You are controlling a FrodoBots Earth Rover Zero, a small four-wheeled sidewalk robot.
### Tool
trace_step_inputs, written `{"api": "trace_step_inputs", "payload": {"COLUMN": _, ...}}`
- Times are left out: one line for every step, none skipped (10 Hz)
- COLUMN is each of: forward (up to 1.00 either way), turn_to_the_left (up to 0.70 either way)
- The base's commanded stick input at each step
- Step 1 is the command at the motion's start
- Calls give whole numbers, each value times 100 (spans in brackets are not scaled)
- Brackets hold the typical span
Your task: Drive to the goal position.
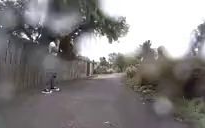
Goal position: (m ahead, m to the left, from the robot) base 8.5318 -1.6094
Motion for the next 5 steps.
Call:
{"api": "trace_step_inputs", "payload": {"forward": 85, "turn_to_the_left": 0}}
{"api": "trace_step_inputs", "payload": {"forward": 85, "turn_to_the_left": 0}}
{"api": "trace_step_inputs", "payload": {"forward": 85, "turn_to_the_left": 0}}
{"api": "trace_step_inputs", "payload": {"forward": 85, "turn_to_the_left": 0}}
{"api": "trace_step_inputs", "payload": {"forward": 85, "turn_to_the_left": 0}}
